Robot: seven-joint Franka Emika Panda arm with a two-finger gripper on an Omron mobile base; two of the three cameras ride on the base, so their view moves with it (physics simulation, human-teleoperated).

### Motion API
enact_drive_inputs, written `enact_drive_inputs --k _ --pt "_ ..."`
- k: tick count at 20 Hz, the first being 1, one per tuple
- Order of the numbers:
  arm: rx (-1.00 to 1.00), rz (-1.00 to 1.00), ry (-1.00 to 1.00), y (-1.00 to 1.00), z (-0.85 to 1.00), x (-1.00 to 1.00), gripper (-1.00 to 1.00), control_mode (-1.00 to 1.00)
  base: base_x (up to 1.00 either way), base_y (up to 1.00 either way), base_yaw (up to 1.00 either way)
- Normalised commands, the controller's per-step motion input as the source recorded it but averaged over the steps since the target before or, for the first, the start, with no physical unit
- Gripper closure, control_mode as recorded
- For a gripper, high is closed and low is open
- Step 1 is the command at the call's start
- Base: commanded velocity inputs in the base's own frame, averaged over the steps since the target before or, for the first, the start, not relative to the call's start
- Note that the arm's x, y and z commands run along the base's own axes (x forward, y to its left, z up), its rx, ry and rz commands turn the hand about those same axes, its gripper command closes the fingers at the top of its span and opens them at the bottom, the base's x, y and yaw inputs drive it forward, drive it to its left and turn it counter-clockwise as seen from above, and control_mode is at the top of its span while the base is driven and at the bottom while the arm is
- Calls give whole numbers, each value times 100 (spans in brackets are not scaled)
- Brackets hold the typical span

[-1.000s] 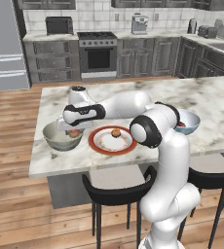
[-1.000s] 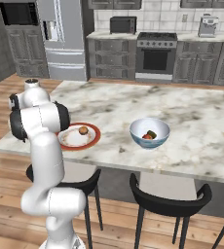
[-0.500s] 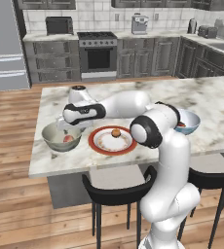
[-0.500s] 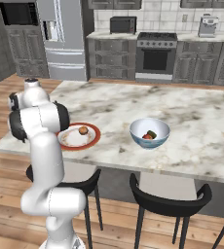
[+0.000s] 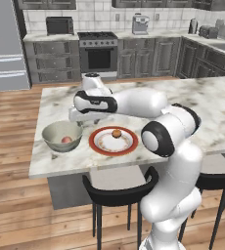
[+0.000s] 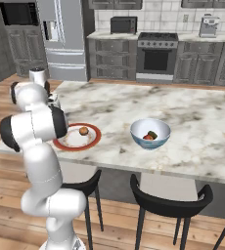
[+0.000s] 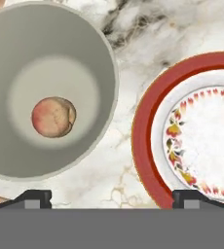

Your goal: Take the fruits from the plate on the dining counter and place two fruits in each bowl.

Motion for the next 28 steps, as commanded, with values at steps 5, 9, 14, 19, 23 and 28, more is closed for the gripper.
enact_drive_inputs --k 5,9,14,19,23,28 --pt "0 0 4 -100 16 -4 -100 -100 0 0 0" --pt "0 0 5 -100 0 5 -100 -100 0 0 0" --pt "0 0 1 -99 -9 15 -100 -100 0 0 0" --pt "-1 0 1 -51 -32 25 -100 -100 0 0 0" --pt "-13 0 0 0 -59 44 -100 -100 0 0 0" --pt "-4 -1 0 16 -42 51 -100 -100 0 0 0"
